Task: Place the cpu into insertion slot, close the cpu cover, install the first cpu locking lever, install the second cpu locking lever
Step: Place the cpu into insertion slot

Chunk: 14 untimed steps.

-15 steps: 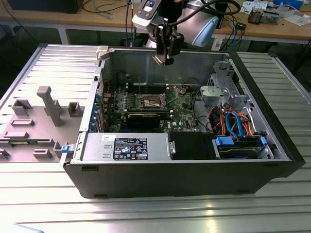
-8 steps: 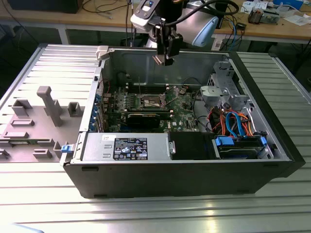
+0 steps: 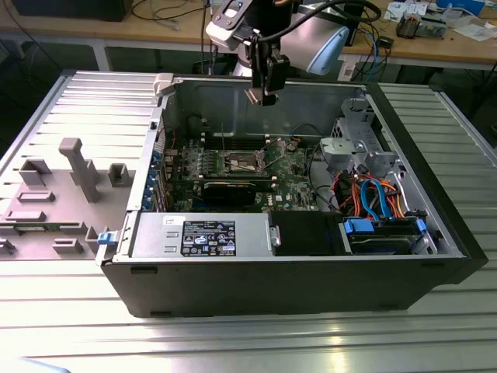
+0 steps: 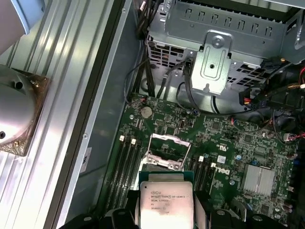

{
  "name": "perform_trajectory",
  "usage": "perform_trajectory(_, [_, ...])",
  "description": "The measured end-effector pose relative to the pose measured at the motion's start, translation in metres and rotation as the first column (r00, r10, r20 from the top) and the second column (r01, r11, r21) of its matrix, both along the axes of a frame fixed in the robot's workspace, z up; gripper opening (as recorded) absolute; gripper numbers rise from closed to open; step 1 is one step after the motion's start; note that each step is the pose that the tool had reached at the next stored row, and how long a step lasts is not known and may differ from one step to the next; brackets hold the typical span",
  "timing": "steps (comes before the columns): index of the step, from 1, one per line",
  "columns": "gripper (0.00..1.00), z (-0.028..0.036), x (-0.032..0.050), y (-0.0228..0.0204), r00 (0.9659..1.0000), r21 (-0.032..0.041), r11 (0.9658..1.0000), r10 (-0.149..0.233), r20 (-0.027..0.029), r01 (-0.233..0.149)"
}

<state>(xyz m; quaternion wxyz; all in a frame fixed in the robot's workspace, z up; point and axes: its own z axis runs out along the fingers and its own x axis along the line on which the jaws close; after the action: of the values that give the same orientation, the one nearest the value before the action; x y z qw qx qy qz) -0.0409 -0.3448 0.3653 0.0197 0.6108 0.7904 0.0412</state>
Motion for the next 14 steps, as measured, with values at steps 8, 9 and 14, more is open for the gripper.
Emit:
perform_trajectory(8, [0.54, 0.0, 0.0, 0.0, 1.0, 0.0, 1.0, -0.007, 0.0001, 0.007])
perform_trajectory(9, [0.54, 0.0, 0.0, 0.0, 1.0, 0.0, 1.0, -0.009, 0.0001, 0.009])
perform_trajectory(14, [0.54, -0.0003, 0.0, 0.0, 0.9983, 0.0, 0.9983, -0.058, 0.0001, 0.058])
